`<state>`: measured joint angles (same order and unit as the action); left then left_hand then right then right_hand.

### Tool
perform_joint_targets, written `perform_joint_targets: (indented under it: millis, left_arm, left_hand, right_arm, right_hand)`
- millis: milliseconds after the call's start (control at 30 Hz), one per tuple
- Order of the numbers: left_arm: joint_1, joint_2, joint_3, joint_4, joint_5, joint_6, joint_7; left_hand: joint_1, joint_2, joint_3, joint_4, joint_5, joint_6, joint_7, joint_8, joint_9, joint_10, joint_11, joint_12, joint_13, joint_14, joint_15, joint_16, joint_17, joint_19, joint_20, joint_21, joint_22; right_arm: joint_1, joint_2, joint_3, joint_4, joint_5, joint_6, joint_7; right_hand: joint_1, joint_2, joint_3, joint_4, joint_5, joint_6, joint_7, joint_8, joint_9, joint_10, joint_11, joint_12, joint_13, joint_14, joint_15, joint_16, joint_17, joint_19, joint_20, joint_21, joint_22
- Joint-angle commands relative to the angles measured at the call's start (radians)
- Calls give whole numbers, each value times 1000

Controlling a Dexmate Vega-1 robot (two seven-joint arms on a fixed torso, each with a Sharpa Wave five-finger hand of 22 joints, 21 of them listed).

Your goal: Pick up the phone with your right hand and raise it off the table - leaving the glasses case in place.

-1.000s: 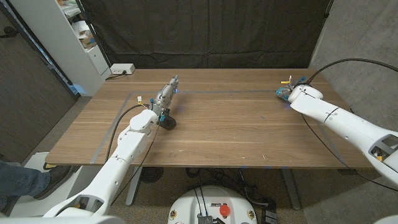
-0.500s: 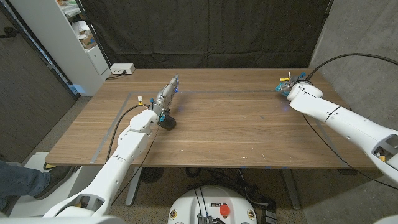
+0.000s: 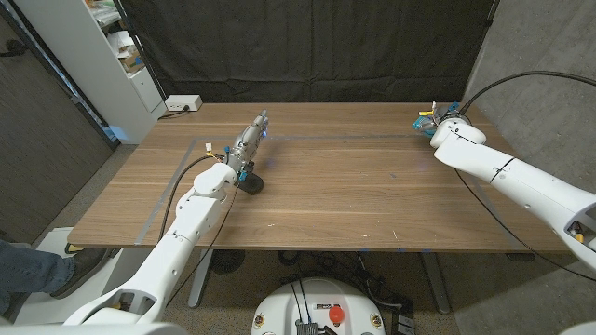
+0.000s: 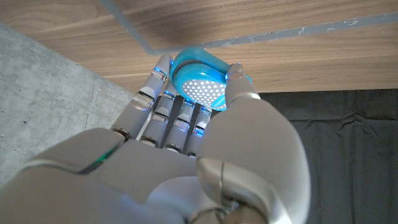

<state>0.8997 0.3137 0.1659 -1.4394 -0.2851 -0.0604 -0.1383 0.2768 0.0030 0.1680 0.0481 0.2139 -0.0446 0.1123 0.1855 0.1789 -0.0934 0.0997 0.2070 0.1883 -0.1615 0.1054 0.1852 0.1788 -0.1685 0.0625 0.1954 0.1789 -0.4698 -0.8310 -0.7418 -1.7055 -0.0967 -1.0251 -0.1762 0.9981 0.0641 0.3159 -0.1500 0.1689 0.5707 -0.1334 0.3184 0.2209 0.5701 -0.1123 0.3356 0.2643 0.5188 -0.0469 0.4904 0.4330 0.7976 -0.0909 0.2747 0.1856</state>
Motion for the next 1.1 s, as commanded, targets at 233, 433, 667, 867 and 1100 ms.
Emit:
perform_joint_targets:
  millis: [233, 433, 667, 867, 1100]
  left_arm:
    - [8, 7, -8, 4, -14, -13, -15]
    - [7, 9, -7, 9, -15, -18, -21]
    - [4, 10, -7, 19, -18, -21, -27]
    - [1, 15, -9, 19, -16, -16, -29]
    - [0, 13, -11, 21, -20, -18, -33]
  left_hand:
    - [1, 12, -2, -4, -5, 11, 1, 6, 2, -2, 1, 4, 6, -14, 1, 3, 5, -27, 5, 1, 2]
    - [2, 13, -2, -5, -5, 12, 2, 6, 2, -2, -1, 4, 6, -15, 2, 3, 5, -27, 5, 2, 2]
    - [2, 13, -2, -5, -5, 13, 2, 6, 2, -3, -1, 4, 6, -15, 2, 3, 5, -27, 4, 2, 2]
    - [2, 14, -3, -6, -5, 13, 2, 6, 2, -2, -1, 4, 6, -15, 2, 3, 5, -27, 4, 2, 2]
    - [3, 14, -3, -6, -5, 13, 3, 6, 2, -3, -1, 4, 6, -15, 2, 3, 5, -27, 4, 2, 2]
  right_arm:
    - [-8, -23, 6, -95, -10, -46, -26]
    - [-5, -27, 5, -118, -15, -55, -34]
    - [3, -30, 6, -141, -20, -71, -43]
    - [16, -35, 0, -156, -26, -80, -40]
    - [33, -38, -9, -168, -37, -93, -40]
  right_hand:
    - [63, 82, 11, 15, 9, 62, -25, 11, 3, 18, 0, 6, 2, 28, -150, 13, 8, 16, -60, 11, 0]
    - [63, 82, 11, 14, 9, 65, -24, 11, 3, 20, -1, 6, 2, 32, -152, 12, 8, 17, -59, 12, 0]
    - [65, 83, 12, 14, 10, 71, -25, 11, 3, 23, -1, 5, 1, 33, -153, 12, 11, 17, -60, 12, 0]
    - [64, 84, 10, 15, 9, 74, -24, 11, 3, 23, -2, 4, 0, 34, -153, 12, 13, 18, -60, 13, 0]
    - [65, 84, 10, 15, 10, 75, -25, 11, 2, 25, -3, 3, 0, 40, -156, 13, 16, 20, -61, 14, 1]
